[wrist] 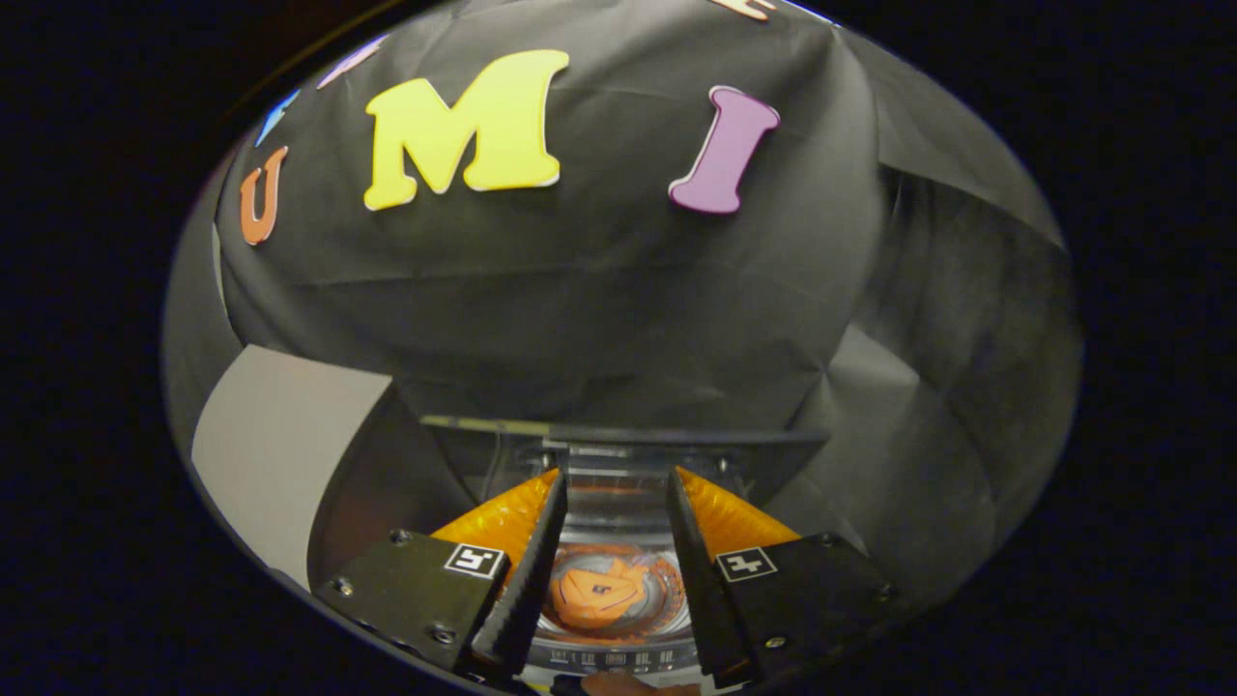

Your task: Put the clothes into the washing machine and then close the washing machine lid.

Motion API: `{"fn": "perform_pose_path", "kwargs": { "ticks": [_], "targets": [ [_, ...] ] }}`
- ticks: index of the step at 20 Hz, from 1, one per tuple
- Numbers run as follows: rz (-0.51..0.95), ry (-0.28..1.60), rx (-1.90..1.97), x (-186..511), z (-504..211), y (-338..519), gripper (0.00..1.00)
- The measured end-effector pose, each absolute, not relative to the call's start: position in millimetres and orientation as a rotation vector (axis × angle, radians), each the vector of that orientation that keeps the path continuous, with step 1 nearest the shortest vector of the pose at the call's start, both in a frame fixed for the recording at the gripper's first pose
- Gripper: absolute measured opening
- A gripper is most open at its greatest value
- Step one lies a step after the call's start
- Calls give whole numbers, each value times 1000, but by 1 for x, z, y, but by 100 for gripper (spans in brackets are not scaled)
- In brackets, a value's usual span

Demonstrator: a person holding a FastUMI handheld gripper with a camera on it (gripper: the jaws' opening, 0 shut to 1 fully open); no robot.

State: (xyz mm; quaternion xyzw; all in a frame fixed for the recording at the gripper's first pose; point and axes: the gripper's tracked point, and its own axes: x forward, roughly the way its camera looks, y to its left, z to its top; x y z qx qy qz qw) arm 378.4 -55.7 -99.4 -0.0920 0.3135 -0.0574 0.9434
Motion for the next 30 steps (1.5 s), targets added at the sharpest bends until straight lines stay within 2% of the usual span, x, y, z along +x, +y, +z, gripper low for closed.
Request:
{"fn": "perform_pose_path", "kwargs": {
  "ticks": [5,7,11,15,24,26,30],
  "targets": [
    [-98,482,-263,424,-64,-64,70],
    [-70,507,-238,436,-69,-60,87],
    [-37,547,-188,470,-91,-58,87],
    [-66,642,-138,484,-128,-65,87],
    [-109,676,-78,463,-154,-90,87],
    [-108,655,-80,459,-152,-88,91],
    [-109,620,-72,444,-151,-89,92]
  ]
}}
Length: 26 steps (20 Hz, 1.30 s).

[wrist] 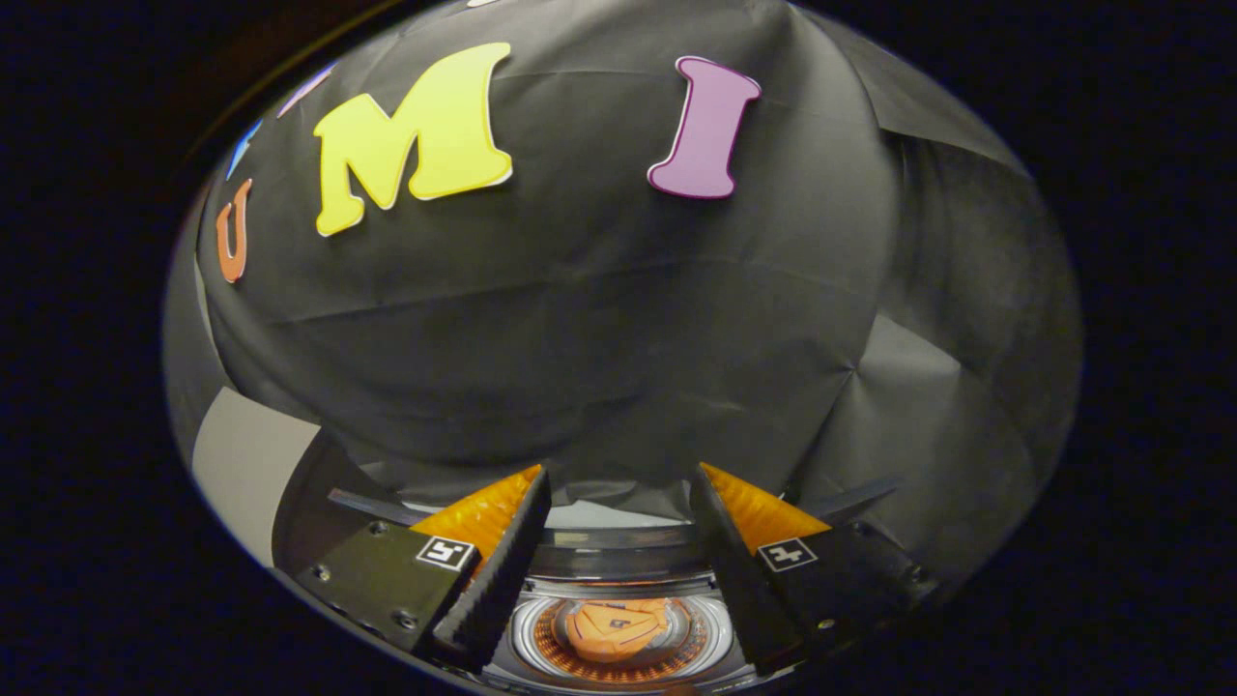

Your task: Put the clothes into the washing machine and then close the washing machine lid.

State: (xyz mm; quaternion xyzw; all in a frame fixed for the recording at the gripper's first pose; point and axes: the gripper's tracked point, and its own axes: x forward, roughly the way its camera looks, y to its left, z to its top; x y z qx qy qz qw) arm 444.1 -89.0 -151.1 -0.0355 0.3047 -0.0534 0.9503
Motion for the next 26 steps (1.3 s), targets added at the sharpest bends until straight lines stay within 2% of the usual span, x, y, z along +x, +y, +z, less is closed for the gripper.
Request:
{"fn": "perform_pose_path", "kwargs": {
  "ticks": [23,26],
  "targets": [
    [-140,676,-79,310,-198,-89,93],
    [-148,754,-79,283,-225,-84,99]
  ]
}}
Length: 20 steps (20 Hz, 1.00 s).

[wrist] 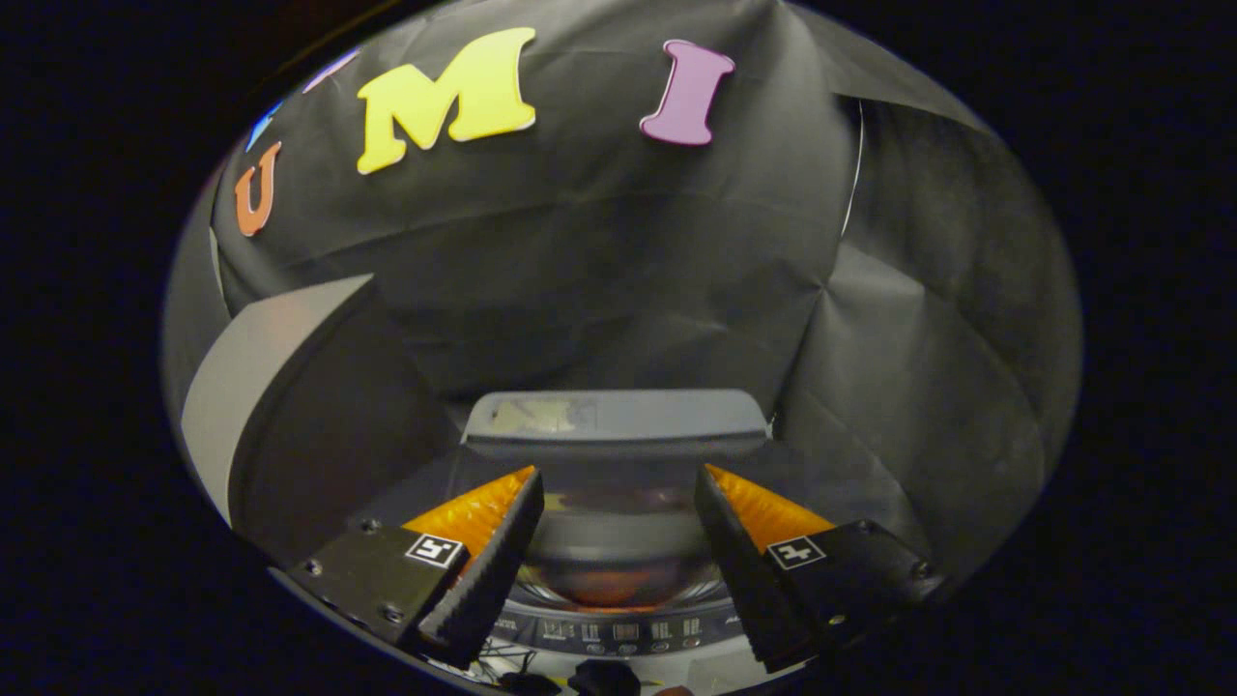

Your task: Put the clothes into the washing machine and then close the washing machine lid.

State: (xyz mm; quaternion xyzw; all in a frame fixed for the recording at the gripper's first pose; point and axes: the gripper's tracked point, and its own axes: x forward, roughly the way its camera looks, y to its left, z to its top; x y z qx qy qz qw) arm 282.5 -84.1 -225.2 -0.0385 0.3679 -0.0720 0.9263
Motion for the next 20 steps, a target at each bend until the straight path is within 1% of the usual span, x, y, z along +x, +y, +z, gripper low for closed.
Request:
{"fn": "perform_pose_path", "kwargs": {
  "ticks": [2,5,11,14,18,20],
  "targets": [
    [-151,744,-104,271,-225,-75,99],
    [-161,686,-131,249,-206,-60,99],
    [-218,524,-144,198,-158,-32,99],
    [-245,430,-111,160,-134,-21,99],
    [-284,367,-81,113,-110,-10,99],
    [-280,340,-78,92,-94,-7,99]
  ]
}}
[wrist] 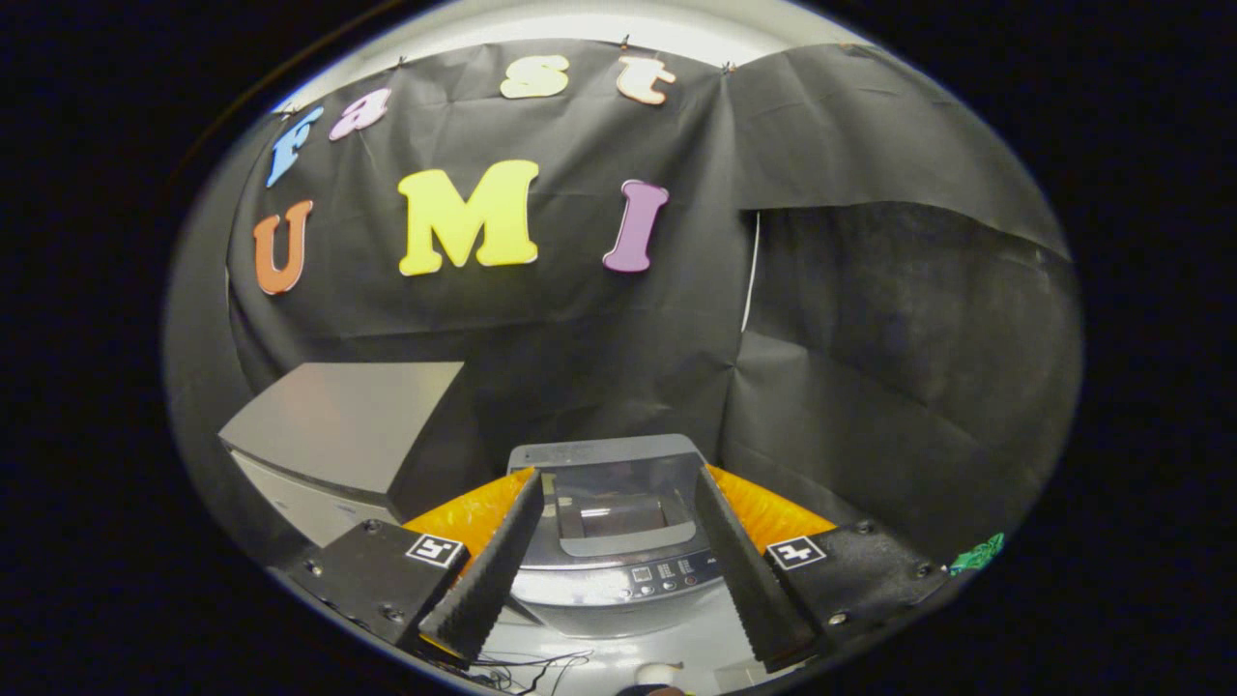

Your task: Put the clothes into the washing machine and then close the washing machine lid.

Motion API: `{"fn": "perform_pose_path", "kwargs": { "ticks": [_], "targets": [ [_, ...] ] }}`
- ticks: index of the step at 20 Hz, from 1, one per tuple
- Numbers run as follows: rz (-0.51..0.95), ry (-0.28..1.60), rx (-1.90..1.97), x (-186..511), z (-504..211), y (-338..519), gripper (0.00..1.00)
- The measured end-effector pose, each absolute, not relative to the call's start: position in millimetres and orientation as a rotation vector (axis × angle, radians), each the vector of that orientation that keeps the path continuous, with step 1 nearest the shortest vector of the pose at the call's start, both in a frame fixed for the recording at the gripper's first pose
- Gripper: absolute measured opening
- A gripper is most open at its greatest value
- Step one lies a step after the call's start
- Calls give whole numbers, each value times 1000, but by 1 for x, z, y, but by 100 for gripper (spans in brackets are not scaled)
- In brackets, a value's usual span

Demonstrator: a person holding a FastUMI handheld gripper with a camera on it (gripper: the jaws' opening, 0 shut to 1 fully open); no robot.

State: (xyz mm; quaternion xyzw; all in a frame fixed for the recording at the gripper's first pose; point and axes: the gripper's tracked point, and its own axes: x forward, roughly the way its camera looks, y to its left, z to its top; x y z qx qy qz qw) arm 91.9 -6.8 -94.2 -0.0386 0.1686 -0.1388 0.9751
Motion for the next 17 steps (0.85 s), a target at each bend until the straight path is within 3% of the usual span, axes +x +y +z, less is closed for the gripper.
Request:
{"fn": "perform_pose_path", "kwargs": {
  "ticks": [4,10,17],
  "targets": [
    [-222,238,-103,57,-45,0,99],
    [-23,88,-184,-26,12,-6,99],
    [179,28,-138,-130,20,-29,99]
  ]
}}
